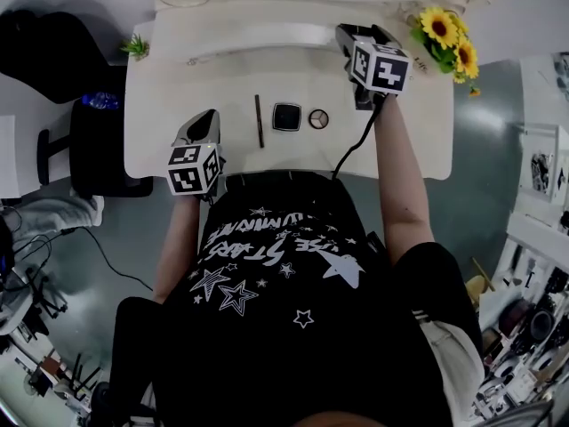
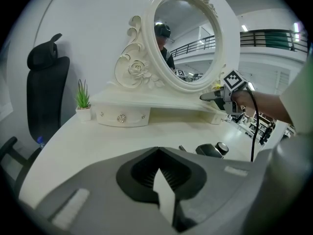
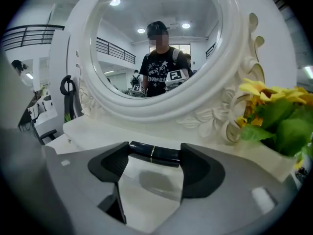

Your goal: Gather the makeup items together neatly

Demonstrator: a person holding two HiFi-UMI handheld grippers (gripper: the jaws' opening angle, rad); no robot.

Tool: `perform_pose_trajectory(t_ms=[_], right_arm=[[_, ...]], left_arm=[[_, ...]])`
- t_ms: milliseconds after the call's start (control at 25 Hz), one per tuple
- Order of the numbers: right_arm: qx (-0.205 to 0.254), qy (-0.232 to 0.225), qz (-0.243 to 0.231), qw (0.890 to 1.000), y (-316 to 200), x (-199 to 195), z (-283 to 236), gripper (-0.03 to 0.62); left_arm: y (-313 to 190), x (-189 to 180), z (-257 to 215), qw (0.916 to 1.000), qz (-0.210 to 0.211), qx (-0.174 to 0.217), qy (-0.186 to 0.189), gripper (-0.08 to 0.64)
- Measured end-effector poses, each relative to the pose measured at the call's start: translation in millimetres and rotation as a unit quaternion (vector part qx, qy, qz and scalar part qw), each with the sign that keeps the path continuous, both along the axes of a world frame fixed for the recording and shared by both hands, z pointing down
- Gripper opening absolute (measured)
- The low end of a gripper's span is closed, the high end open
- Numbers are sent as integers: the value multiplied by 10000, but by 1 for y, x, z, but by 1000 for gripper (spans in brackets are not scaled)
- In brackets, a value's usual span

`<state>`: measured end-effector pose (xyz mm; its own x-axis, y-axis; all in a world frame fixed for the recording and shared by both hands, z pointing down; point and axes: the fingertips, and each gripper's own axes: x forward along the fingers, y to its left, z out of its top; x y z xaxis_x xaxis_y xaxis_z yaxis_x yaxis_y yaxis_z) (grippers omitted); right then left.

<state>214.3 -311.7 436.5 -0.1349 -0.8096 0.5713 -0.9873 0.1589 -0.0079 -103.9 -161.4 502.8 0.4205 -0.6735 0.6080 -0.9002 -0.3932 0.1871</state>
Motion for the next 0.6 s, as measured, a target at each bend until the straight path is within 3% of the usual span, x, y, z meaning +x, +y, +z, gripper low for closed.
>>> perform_pose_trajectory(t_ms=[240,600], right_arm=[[192,-234,-530,9981,32,-7,3,356],[151,-160,-1631,9864,99,-10,12,356]], left_arm=[[9,17,-1,10000,28,24,7,2],[29,44,2,10000,56,-27,-5,2]])
